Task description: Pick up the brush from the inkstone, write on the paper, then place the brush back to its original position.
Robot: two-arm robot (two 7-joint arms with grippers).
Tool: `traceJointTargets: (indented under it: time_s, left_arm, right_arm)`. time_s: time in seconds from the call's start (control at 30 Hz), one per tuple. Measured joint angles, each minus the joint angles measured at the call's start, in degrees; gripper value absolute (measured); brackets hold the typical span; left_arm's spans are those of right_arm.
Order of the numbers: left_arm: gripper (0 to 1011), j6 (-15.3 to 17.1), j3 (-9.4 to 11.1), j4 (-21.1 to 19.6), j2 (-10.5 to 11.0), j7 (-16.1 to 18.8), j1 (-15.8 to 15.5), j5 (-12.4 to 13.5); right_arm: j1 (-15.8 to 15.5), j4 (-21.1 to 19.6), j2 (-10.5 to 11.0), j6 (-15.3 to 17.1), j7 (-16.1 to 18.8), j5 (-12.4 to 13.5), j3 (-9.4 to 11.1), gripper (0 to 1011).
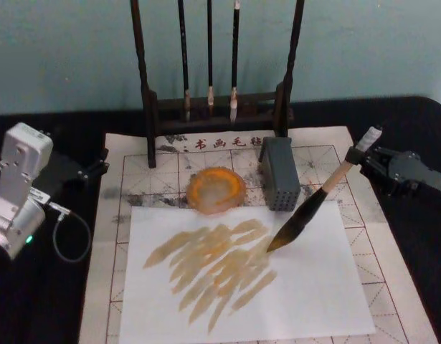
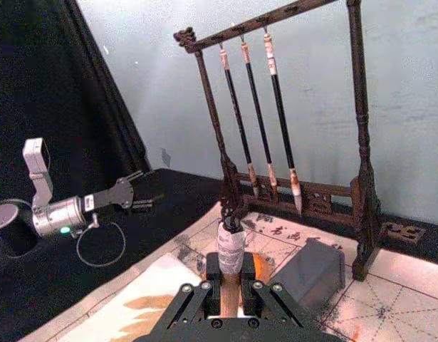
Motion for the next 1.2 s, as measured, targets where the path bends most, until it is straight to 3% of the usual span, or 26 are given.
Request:
traceJointTargets:
  time_s: [1.2]
  left_arm:
    - [1001, 0.0, 0.0, 0.0, 0.0, 0.0, 0.0, 0.0]
  right_arm:
    - [-0.3, -0.6, 0.2, 1.7, 0.4, -3.5, -0.2, 174]
